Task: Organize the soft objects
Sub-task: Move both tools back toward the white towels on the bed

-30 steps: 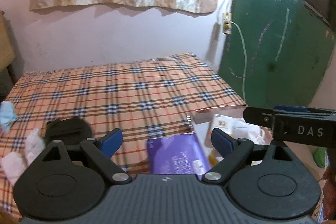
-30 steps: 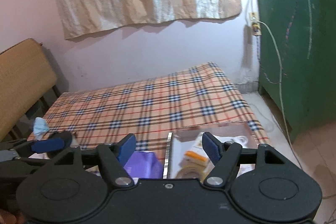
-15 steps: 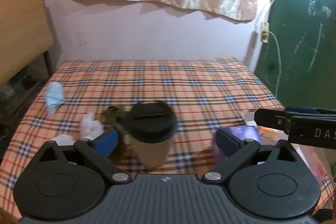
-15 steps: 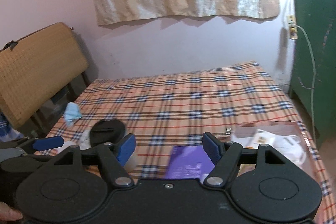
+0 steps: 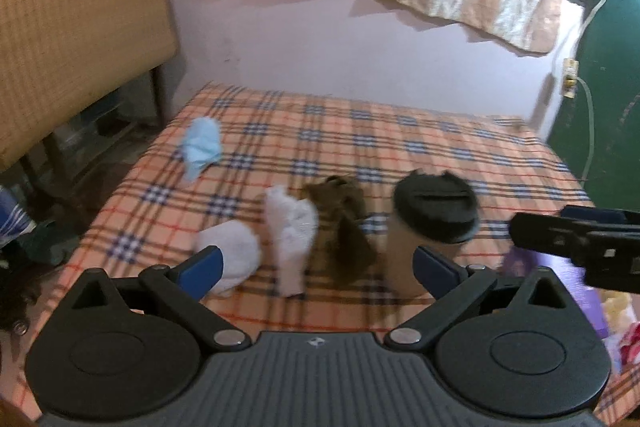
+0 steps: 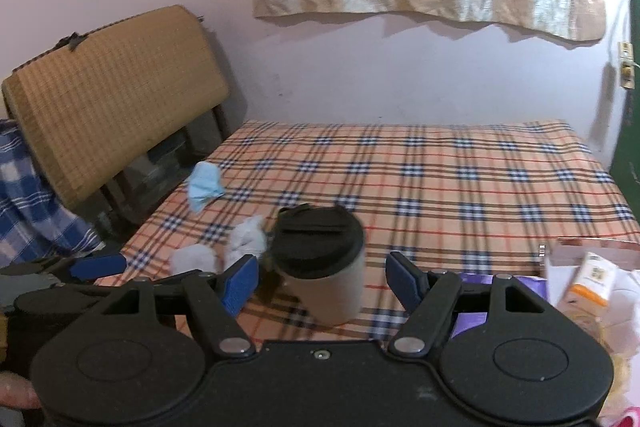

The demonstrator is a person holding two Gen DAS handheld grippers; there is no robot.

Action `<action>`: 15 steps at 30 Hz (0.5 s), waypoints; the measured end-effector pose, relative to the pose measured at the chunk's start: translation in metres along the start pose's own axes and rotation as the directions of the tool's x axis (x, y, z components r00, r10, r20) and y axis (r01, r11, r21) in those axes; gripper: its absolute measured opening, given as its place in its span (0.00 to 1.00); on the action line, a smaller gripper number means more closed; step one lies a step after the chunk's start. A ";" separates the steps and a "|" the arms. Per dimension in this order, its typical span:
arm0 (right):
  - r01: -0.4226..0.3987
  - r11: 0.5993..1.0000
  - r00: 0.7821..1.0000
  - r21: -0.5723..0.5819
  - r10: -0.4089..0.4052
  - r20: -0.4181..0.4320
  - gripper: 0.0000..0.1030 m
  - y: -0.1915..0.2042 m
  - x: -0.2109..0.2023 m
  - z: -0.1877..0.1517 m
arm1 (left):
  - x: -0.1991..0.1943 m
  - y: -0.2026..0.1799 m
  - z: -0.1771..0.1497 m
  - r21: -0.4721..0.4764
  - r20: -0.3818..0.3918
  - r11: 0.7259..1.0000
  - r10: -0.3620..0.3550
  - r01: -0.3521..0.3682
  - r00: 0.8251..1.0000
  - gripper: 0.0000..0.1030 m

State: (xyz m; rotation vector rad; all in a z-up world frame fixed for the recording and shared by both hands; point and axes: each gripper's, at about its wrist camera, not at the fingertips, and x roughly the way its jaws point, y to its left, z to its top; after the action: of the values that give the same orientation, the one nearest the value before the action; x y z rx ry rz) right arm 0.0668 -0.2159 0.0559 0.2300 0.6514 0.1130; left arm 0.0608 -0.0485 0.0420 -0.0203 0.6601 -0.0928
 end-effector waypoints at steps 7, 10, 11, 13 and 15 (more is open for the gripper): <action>-0.023 1.000 1.000 -0.009 0.023 -0.017 0.81 0.012 0.007 -0.007 | 0.024 0.049 -0.008 -0.063 -0.055 0.993 0.095 -0.098 0.994 1.00; -0.030 1.000 0.999 -0.005 0.030 -0.019 0.81 0.013 0.010 -0.009 | 0.039 0.066 -0.007 -0.107 -0.083 0.986 0.118 -0.126 0.990 1.00; -0.033 0.999 0.999 -0.007 0.033 -0.020 0.81 0.014 0.010 -0.009 | 0.044 0.069 -0.007 -0.112 -0.090 0.985 0.121 -0.131 0.989 1.00; -0.037 0.999 0.999 -0.012 0.037 -0.020 0.81 0.016 0.012 -0.009 | 0.055 0.073 -0.006 -0.114 -0.103 0.984 0.128 -0.139 0.986 1.00; -0.041 0.999 0.999 -0.013 0.041 -0.016 0.81 0.018 0.013 -0.010 | 0.067 0.073 -0.005 -0.109 -0.116 0.984 0.128 -0.141 0.985 1.00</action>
State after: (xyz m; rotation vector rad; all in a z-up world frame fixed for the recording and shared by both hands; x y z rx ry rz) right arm 0.0710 -0.1948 0.0449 0.2296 0.6617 0.1584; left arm 0.1161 0.0183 -0.0065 -0.0839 0.7730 0.0759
